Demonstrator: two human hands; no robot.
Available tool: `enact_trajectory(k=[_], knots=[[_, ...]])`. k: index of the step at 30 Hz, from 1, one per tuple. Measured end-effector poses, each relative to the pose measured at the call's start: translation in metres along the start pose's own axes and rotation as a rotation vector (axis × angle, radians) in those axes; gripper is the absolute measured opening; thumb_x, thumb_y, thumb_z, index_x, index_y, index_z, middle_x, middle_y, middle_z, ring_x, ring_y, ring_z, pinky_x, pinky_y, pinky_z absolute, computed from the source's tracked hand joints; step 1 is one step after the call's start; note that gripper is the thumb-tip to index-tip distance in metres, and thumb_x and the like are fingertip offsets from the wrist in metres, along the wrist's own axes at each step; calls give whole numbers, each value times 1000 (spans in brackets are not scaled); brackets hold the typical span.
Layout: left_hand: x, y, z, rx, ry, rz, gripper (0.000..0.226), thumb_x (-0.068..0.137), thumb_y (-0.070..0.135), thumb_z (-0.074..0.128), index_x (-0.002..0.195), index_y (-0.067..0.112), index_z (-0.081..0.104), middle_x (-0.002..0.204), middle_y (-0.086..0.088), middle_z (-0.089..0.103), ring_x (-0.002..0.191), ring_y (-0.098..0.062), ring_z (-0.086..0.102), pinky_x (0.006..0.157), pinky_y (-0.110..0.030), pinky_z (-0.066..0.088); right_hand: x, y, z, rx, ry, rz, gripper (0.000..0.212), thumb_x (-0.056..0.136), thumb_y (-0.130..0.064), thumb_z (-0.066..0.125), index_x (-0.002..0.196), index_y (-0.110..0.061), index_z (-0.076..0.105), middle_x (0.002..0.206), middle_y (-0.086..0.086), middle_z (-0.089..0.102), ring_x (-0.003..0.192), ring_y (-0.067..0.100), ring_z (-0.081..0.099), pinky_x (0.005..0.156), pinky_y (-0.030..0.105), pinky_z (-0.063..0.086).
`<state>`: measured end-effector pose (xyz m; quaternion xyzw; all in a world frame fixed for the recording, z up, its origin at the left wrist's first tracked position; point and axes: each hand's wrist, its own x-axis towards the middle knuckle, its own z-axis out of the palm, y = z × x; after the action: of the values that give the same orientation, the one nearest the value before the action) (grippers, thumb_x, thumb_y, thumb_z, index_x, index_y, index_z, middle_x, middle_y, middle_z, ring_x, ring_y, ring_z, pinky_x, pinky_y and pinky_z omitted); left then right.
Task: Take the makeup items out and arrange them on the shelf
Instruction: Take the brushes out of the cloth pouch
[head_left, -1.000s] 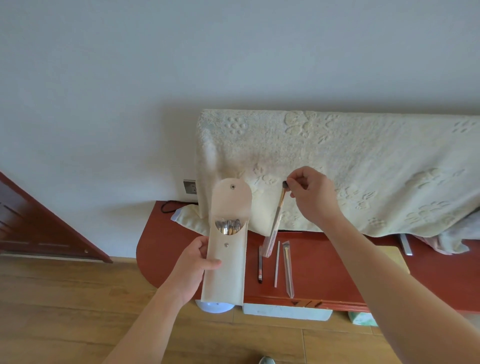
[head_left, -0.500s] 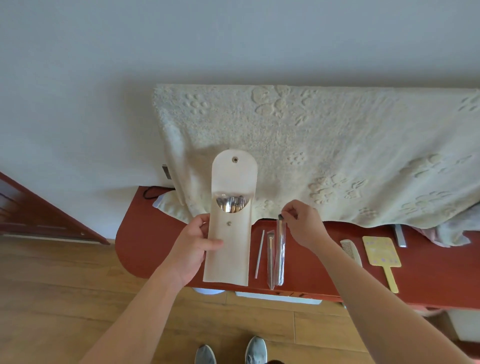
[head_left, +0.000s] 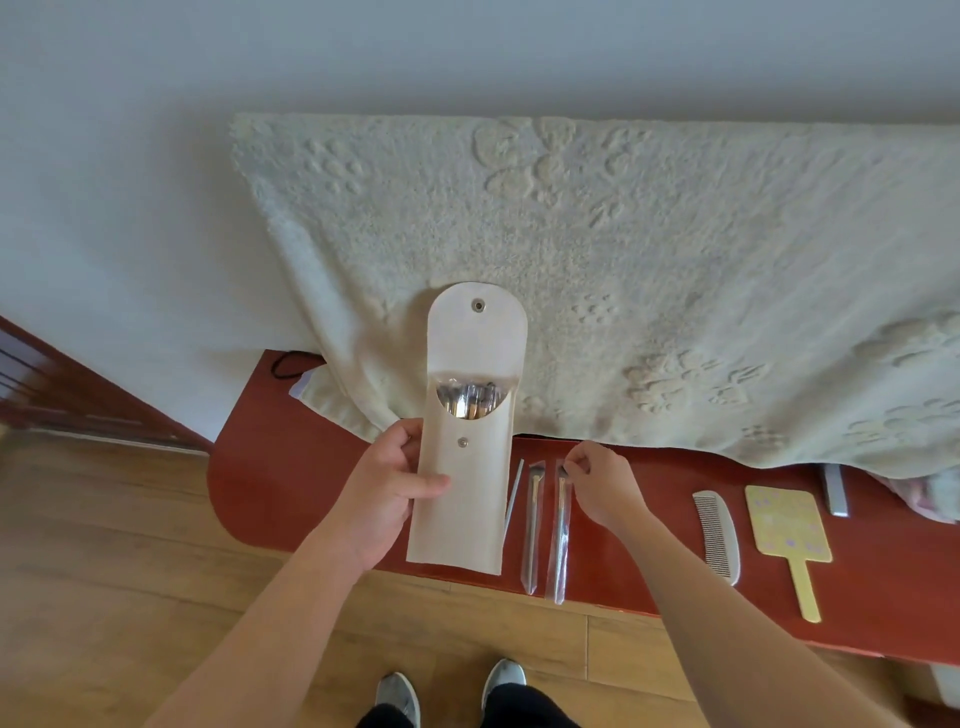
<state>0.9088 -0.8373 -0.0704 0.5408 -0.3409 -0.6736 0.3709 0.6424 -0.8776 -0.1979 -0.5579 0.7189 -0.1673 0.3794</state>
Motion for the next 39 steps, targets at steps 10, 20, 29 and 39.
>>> enact_trajectory(k=[10,20,29,39], knots=[[15,-11,6,2,27,-31,64,63,-7,69,124,9,56,115,-14,71,107,-34,68,89,-47,52,14,29,21,-45,54,3,11,97,-20,51,91,-23,60,79,-8,62,70,10,57,59,28,47],[23,-15,11,19,44,-69,54,79,-20,60,125,8,55,116,-15,70,108,-35,68,93,-51,52,20,36,32,-149,127,-101,11,96,-17,55,90,-18,64,96,-7,49,70,17,55,62,30,46],[26,-13,10,20,26,-73,63,64,-6,70,124,9,56,114,-14,71,106,-34,69,89,-47,53,21,37,34,-150,133,-85,10,96,-21,56,94,-17,65,99,-6,50,70,17,55,61,31,48],[21,-11,4,64,5,-77,61,69,-8,71,125,10,55,116,-13,71,108,-34,68,94,-51,53,19,38,33,-101,134,-53,21,96,-25,56,115,-17,62,114,-4,54,84,16,58,72,26,46]])
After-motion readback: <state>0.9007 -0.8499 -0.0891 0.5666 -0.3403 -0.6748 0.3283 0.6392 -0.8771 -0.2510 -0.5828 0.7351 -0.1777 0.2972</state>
